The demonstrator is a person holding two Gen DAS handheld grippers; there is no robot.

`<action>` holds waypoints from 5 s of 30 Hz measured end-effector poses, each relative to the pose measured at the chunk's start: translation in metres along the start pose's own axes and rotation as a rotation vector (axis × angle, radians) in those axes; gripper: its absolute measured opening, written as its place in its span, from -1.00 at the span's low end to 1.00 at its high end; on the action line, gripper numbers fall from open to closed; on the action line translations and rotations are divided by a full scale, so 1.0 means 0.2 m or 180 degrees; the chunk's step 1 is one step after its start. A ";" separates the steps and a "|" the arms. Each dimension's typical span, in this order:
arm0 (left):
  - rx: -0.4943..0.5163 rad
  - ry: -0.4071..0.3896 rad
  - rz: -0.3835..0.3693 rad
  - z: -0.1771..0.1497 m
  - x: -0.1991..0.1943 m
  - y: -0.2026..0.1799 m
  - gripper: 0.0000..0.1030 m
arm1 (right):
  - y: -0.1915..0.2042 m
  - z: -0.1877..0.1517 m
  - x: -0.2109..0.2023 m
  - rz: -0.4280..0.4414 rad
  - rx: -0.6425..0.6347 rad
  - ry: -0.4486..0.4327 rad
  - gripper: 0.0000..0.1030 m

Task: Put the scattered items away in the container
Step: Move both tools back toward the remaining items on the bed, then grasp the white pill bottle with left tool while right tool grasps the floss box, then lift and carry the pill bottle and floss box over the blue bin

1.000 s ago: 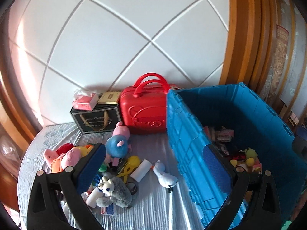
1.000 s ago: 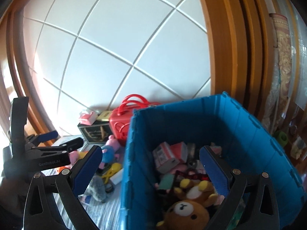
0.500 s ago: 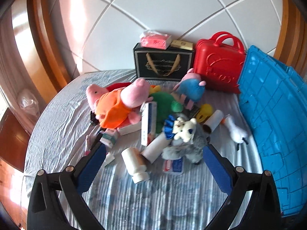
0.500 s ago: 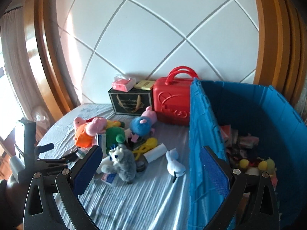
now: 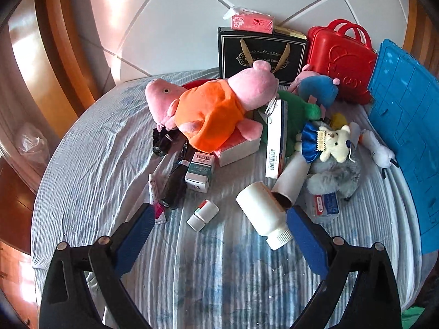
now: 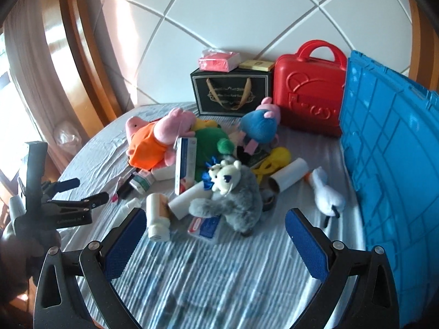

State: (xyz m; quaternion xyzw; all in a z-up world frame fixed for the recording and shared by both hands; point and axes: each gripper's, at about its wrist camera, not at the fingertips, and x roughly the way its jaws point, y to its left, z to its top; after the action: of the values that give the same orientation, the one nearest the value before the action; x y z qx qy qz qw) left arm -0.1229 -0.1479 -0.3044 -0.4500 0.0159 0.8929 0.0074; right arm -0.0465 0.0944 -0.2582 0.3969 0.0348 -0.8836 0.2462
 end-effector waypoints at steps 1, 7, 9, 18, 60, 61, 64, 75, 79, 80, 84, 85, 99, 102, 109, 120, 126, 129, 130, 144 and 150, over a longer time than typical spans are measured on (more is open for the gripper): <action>0.0014 0.0004 -0.0036 -0.01 0.03 0.02 0.91 | 0.03 -0.02 0.04 0.0000 -0.0005 0.0030 0.99; 0.0110 0.0114 -0.0189 -0.08 0.29 0.10 0.91 | 0.17 -0.14 0.34 -0.0114 -0.0033 0.0268 0.99; 0.0149 0.0159 -0.0224 -0.11 0.38 0.12 0.90 | 0.19 -0.18 0.43 -0.0181 -0.0026 0.0328 0.99; 0.0384 0.0292 -0.0403 -0.16 0.68 0.14 0.55 | 0.15 -0.28 0.79 -0.0516 0.0222 0.0582 0.90; 0.0234 0.0029 -0.0622 -0.20 0.39 0.19 -0.43 | 0.28 -0.34 0.80 -0.0509 0.0282 0.0741 0.15; 0.0214 0.0016 -0.0616 -0.20 0.37 0.20 -0.43 | 0.29 -0.33 0.78 -0.0501 0.0266 0.0727 0.15; 0.0186 -0.0022 -0.0590 -0.18 0.32 0.22 -0.43 | 0.35 -0.36 0.76 -0.0503 0.0236 0.0701 0.15; 0.0144 -0.0172 -0.0415 -0.07 0.06 0.25 -0.43 | 0.34 -0.16 0.53 -0.0397 0.0182 0.0508 0.15; 0.0107 -0.0226 -0.0320 -0.02 -0.04 0.26 -0.43 | 0.38 -0.07 0.45 -0.0333 0.0134 0.0422 0.15; 0.0092 -0.0241 -0.0299 0.00 -0.07 0.26 -0.43 | 0.39 -0.04 0.42 -0.0313 0.0117 0.0393 0.15; 0.0038 -0.0287 -0.0221 0.06 -0.18 0.26 -0.43 | 0.43 0.05 0.32 -0.0237 0.0063 0.0304 0.15; 0.0022 -0.0303 -0.0207 0.08 -0.20 0.26 -0.43 | 0.43 0.07 0.29 -0.0218 0.0054 0.0285 0.15; -0.0122 -0.0591 0.0029 0.30 -0.59 0.23 -0.43 | 0.47 0.31 -0.07 0.0036 -0.0121 0.0015 0.15; -0.0151 -0.0658 0.0064 0.34 -0.66 0.21 -0.43 | 0.44 0.34 -0.15 0.0076 -0.0152 -0.0052 0.15; -0.0172 -0.0788 0.0175 0.42 -0.82 0.15 -0.43 | 0.39 0.42 -0.32 0.0184 -0.0256 -0.0201 0.15; -0.0109 -0.0973 0.0257 0.51 -1.00 -0.05 -0.43 | 0.29 0.54 -0.57 0.0309 -0.0341 -0.0417 0.15; -0.0031 -0.1009 0.0251 0.57 -1.08 -0.20 -0.43 | 0.17 0.58 -0.69 0.0308 -0.0324 -0.0484 0.15; 0.0002 -0.1043 0.0232 0.60 -1.10 -0.29 -0.43 | 0.10 0.59 -0.73 0.0297 -0.0307 -0.0518 0.15; 0.0017 -0.1058 0.0226 0.61 -1.11 -0.32 -0.43 | 0.07 0.59 -0.74 0.0295 -0.0297 -0.0528 0.15; 0.0257 -0.1198 0.0106 0.75 -1.19 -0.80 -0.43 | -0.34 0.64 -0.93 0.0187 -0.0114 -0.0707 0.15; 0.0390 -0.1264 0.0008 0.80 -1.22 -1.01 -0.43 | -0.50 0.63 -1.03 0.0102 -0.0020 -0.0774 0.15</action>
State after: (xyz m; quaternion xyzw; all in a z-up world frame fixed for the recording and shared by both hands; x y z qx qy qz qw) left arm -0.1001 0.0608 -0.0181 -0.2638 0.0689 0.9614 0.0366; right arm -0.0641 0.2339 -0.0378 0.2865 0.0011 -0.9210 0.2639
